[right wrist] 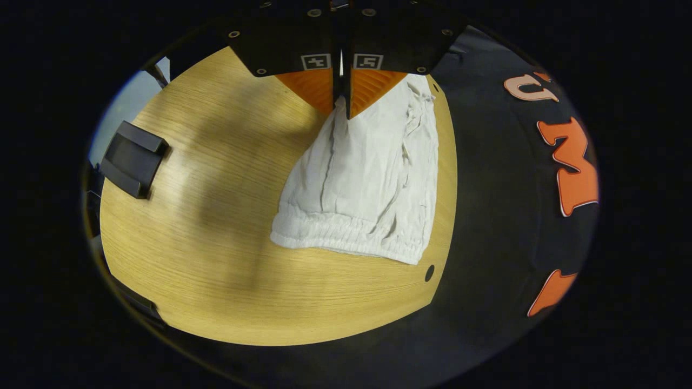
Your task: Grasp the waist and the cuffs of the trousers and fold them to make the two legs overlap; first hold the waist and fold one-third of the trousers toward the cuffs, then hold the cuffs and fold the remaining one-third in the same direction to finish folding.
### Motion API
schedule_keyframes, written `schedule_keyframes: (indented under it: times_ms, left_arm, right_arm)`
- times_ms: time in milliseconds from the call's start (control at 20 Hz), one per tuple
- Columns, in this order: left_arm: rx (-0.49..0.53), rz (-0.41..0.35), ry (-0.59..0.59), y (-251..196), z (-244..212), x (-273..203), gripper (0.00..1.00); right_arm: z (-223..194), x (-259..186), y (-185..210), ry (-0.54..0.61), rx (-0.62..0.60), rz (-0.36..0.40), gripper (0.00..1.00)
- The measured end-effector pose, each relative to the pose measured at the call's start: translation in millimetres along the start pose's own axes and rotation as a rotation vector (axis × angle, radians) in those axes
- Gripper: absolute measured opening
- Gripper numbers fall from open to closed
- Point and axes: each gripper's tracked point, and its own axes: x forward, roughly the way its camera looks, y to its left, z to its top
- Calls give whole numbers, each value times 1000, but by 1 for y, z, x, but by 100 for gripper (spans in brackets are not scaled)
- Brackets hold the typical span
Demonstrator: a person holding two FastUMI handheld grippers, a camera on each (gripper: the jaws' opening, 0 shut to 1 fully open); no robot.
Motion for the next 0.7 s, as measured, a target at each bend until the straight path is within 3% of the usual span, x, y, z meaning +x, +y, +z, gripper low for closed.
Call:
schedule_keyframes:
  times_ms: [350, 700]
  left_arm:
    - [100, -86, -13, -84, 28, -12, 4]
    - [192, -106, 13, -168, 59, 55, 4]
  right_arm:
    - [8, -15, 67, 3, -75, 31, 1]
    - [32, 9, 147, -34, -102, 41, 1]
